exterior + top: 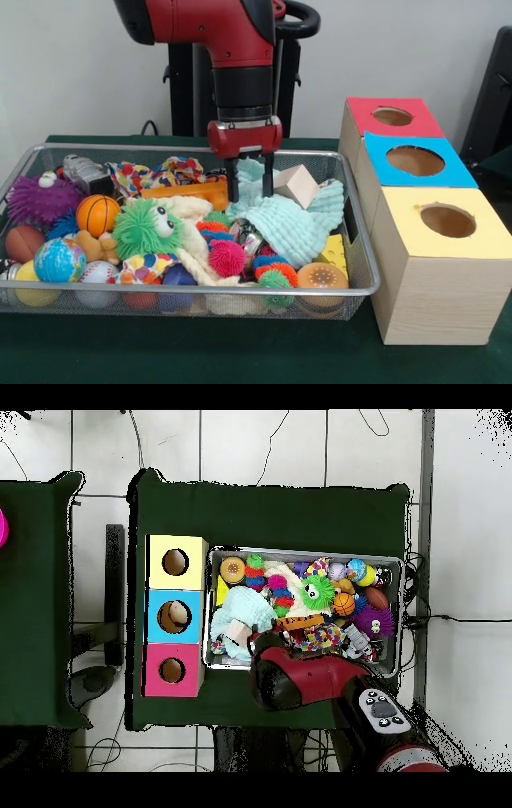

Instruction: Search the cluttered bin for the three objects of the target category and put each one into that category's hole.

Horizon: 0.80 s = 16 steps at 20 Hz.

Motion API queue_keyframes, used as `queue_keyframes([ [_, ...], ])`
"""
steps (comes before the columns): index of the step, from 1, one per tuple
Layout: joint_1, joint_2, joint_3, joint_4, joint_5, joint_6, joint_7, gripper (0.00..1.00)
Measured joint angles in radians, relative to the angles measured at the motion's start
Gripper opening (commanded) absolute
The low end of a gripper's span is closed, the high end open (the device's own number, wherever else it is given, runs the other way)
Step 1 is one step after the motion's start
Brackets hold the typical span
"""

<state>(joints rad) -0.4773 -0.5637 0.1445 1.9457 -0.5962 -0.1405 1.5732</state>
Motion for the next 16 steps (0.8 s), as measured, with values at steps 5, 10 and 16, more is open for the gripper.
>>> queue_keyframes([
  [5, -0.045, 0.026, 0.030, 0.001, 0.000, 0.000, 0.000, 1.00],
  [10, -0.043, 0.060, 0.030, 0.001, 0.001, 0.000, 0.000, 1.00],
  [16, -0.098, 0.098, 0.084, 0.006, 0.001, 0.000, 0.000, 1.00],
])
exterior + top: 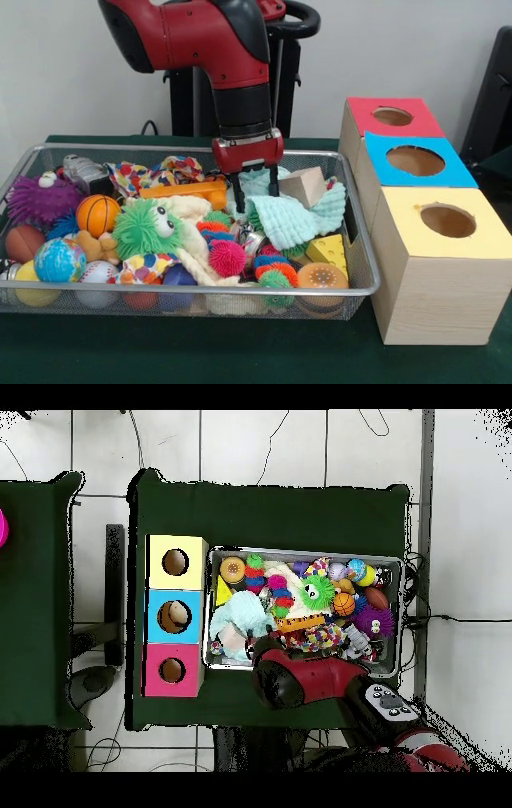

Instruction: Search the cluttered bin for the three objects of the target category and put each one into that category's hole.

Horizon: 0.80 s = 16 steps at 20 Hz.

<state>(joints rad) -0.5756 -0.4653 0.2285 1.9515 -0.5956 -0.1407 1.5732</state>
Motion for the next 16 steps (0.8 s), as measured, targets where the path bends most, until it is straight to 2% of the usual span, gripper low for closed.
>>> queue_keyframes([
  [7, -0.054, 0.034, 0.047, 0.002, 0.000, 0.000, 0.000, 1.00],
  [16, -0.054, 0.043, 0.060, 0.002, 0.000, 0.000, 0.000, 1.00],
])
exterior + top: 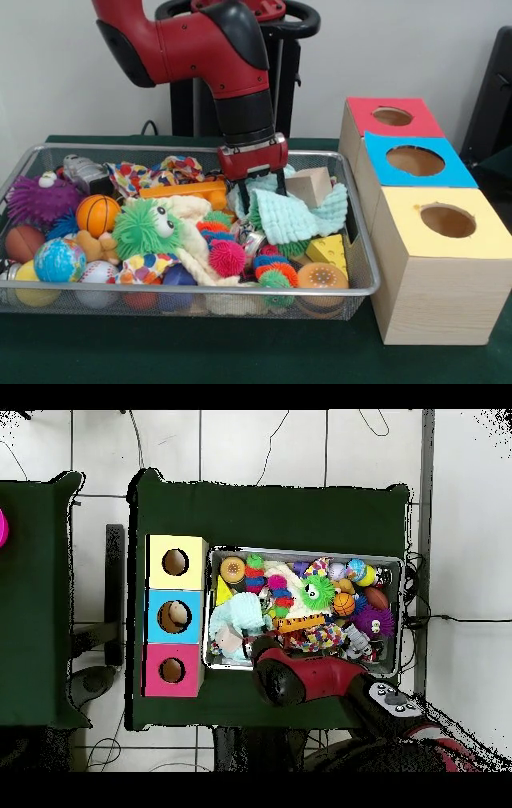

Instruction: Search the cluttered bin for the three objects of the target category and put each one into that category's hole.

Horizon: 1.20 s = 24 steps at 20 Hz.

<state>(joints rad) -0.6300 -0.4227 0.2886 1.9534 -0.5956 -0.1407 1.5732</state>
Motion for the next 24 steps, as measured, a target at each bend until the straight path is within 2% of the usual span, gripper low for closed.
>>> queue_keyframes([
  [4, 0.017, -0.001, -0.007, 0.000, 0.000, 0.000, 0.000, 1.00],
  [8, 0.077, -0.020, -0.056, -0.002, 0.000, -0.009, 0.000, 1.00],
  [9, 0.105, -0.028, -0.077, -0.001, 0.000, -0.021, 0.000, 0.00],
  [12, 0.122, -0.031, -0.087, -0.002, 0.000, -0.030, 0.000, 0.00],
  [16, 0.188, -0.042, -0.127, -0.001, 0.000, -0.080, 0.000, 0.00],
  [24, 0.273, -0.053, -0.204, -0.001, 0.000, -0.141, 0.000, 0.00],
])
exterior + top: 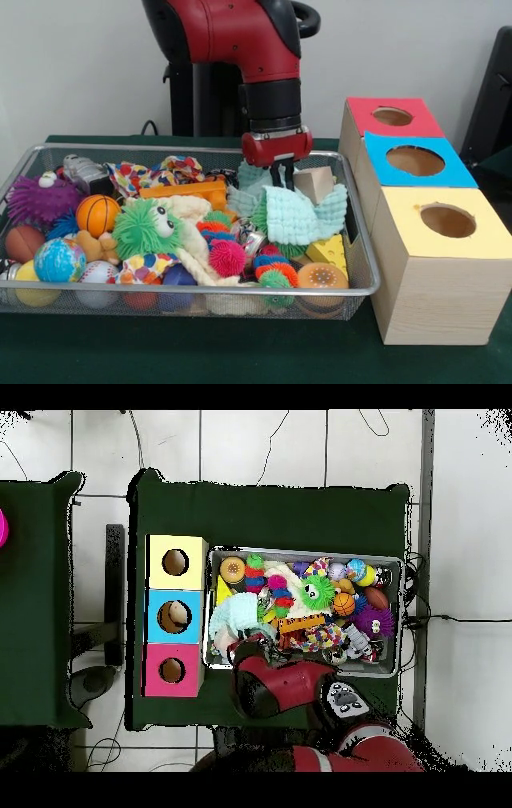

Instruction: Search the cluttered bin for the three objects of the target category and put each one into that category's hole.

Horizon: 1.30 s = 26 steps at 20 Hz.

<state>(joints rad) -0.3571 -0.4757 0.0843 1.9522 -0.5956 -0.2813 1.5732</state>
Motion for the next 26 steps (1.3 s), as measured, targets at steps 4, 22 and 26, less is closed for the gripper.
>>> queue_keyframes([
  [4, 0.026, -0.032, -0.016, 0.000, -0.003, 0.000, 0.000, 0.00],
  [22, -0.108, -0.293, 0.078, 0.000, -0.137, 0.175, 0.000, 0.00],
  [26, -0.139, -0.330, 0.116, -0.001, -0.163, 0.203, 0.000, 0.00],
])
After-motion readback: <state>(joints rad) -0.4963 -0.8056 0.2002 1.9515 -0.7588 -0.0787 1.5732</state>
